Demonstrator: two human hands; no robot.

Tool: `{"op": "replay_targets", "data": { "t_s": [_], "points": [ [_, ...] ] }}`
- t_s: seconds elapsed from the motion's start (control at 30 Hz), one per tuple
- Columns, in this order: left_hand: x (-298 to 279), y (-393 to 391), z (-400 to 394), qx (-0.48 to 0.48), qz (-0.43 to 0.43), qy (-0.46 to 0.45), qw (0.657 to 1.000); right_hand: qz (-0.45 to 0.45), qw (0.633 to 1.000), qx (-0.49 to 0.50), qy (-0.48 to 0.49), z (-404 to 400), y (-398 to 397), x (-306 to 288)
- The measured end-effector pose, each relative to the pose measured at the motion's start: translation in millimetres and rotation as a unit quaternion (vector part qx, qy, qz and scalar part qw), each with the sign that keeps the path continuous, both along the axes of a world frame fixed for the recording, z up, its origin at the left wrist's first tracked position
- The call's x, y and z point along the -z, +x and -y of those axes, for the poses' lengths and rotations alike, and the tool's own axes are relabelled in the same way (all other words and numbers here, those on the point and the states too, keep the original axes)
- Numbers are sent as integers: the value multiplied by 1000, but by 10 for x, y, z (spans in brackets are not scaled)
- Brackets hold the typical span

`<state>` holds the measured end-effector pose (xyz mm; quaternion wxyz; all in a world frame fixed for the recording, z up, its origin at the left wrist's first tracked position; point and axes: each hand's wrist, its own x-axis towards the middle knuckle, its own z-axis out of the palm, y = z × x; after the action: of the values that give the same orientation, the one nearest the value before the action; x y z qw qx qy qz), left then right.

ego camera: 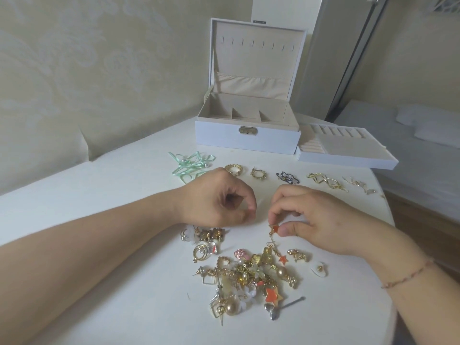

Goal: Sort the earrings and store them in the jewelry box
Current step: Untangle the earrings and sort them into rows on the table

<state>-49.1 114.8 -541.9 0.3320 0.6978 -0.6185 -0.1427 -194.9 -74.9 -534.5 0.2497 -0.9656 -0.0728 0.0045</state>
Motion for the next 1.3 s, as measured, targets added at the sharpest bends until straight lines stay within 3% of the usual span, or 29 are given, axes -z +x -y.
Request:
{"op": "replay_targets", "data": {
  "t_s": [0.1,0.27,0.37,0.47,0.6,0.77,0.93,1.17,1.3],
  "points": [
    [-13,-2,9,-6,10,0,1000,0,1000,-4,-25,-45,0,-9],
    [-80,-75,46,32,-88,16,995,43,986,32,156,-165,-38,-105],
    [-103,-105,70,42,-129,4,991,91,979,44,179,-227,-34,-106],
    [-77,-79,86,38,-173,-13,984,128,980,60,142,-217,-76,-114],
    [-60,-27,69,25,-214,-29,976,215,976,3,-28,-151,-257,-279],
    [-62,12,80,-13,-244,-70,967,57,975,-180,-116,-324,-399,-309],
    [-58,7,77,-17,-237,-60,970,3,976,-186,-115,-368,-362,-246],
    [-42,13,69,-17,-230,-67,971,-3,980,-194,-50,-352,-358,-215],
    [-72,-3,69,-1,-249,-59,967,19,978,-189,82,-315,-319,-214]
  ]
}}
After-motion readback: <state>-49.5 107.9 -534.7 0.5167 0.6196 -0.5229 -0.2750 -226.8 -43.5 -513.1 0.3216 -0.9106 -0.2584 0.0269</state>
